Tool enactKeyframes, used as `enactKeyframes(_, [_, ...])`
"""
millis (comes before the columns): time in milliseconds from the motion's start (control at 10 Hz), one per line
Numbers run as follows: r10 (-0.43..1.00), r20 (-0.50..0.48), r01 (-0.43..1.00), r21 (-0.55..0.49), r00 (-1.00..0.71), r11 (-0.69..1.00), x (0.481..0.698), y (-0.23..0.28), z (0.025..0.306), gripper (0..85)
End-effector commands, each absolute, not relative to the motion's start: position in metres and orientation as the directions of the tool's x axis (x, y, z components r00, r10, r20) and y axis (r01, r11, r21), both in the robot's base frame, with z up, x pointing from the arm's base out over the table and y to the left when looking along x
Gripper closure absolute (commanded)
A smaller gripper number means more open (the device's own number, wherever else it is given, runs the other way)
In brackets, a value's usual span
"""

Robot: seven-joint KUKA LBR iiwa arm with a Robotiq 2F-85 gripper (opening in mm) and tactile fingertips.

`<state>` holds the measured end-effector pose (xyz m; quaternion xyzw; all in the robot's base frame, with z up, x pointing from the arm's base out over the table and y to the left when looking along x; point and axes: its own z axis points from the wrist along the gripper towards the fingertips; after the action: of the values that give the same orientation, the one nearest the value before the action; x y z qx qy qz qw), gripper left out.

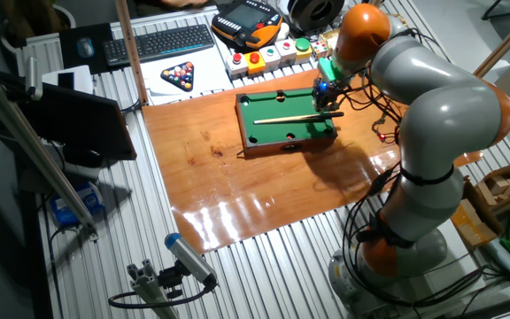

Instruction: Hit the pool ball

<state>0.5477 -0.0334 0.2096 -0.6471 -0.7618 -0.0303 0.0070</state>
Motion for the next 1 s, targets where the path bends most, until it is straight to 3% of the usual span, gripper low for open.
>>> enactKeyframes(0, [0.950, 0.042, 0.951, 0.029, -0.308, 0.307, 0.5476, -0.0337, 0.2100, 84.3])
enactKeyframes(900, [0.821, 0.049, 0.822, -0.023, -0.568, 0.570, 0.5433, -0.0372, 0.2141, 84.3])
